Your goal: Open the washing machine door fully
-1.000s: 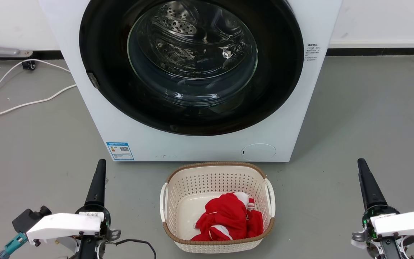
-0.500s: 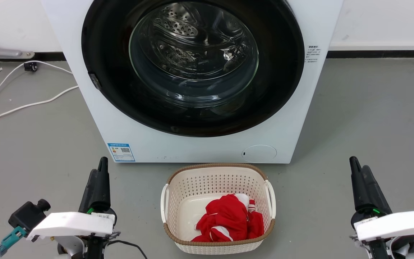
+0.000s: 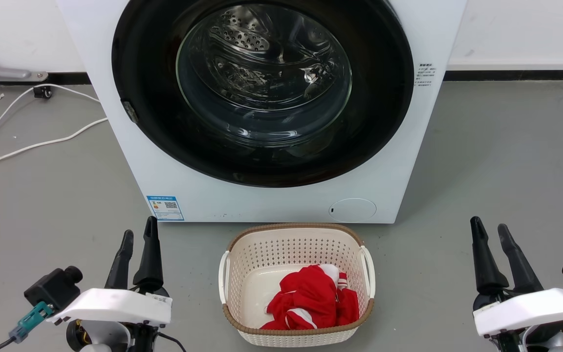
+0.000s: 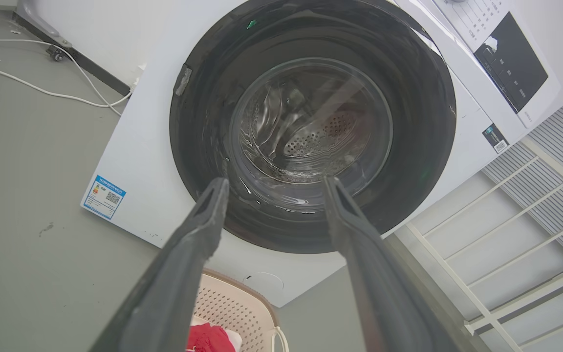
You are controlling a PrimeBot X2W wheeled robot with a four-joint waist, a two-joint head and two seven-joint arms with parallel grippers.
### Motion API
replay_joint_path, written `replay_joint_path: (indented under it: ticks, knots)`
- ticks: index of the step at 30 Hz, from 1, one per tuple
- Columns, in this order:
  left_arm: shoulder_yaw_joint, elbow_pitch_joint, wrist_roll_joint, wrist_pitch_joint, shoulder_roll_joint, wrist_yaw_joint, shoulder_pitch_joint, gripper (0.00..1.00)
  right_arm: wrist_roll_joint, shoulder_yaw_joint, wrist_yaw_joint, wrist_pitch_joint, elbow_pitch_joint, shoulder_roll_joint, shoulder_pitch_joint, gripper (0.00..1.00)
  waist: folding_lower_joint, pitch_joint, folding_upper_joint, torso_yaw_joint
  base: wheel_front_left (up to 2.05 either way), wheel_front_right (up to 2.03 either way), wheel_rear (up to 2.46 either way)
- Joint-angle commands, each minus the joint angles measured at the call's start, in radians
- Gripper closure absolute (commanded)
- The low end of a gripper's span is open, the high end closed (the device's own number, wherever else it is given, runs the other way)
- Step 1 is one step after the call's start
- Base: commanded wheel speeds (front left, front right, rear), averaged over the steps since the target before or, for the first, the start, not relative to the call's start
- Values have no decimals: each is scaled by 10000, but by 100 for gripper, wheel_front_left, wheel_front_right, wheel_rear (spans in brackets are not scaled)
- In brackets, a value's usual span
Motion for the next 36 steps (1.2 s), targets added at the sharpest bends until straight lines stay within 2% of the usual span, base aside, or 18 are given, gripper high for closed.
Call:
replay_joint_path:
  ticks: [1, 9, 22, 23, 36]
  knots:
    - [-26, -107, 334, -81, 23, 18, -60, 0, -327, 39, 0, -54, -200, -15, 14, 0, 0, -1, 0, -5, 0, 0, 0]
    - [-249, -230, 1723, -307, 55, 116, 10, 0, -1518, 144, 0, -12, -402, -13, 159, 0, 0, -37, 0, 5, 0, 0, 0]
    - [-508, -396, 3307, -653, 122, 201, 121, 0, -3080, 142, -1, 170, -657, -10, 398, 0, 0, -86, 0, 29, 0, 0, 0]
    - [-580, -445, 3743, -744, 144, 244, 162, 0, -3418, 113, -1, 253, -682, -9, 469, 0, 0, -97, 0, 31, 0, 0, 0]
    - [-817, -528, 5005, -1051, 232, 375, 300, 0, -4433, 129, -1, 336, -776, -6, 587, 0, 0, -143, 0, 23, 0, 0, 0]
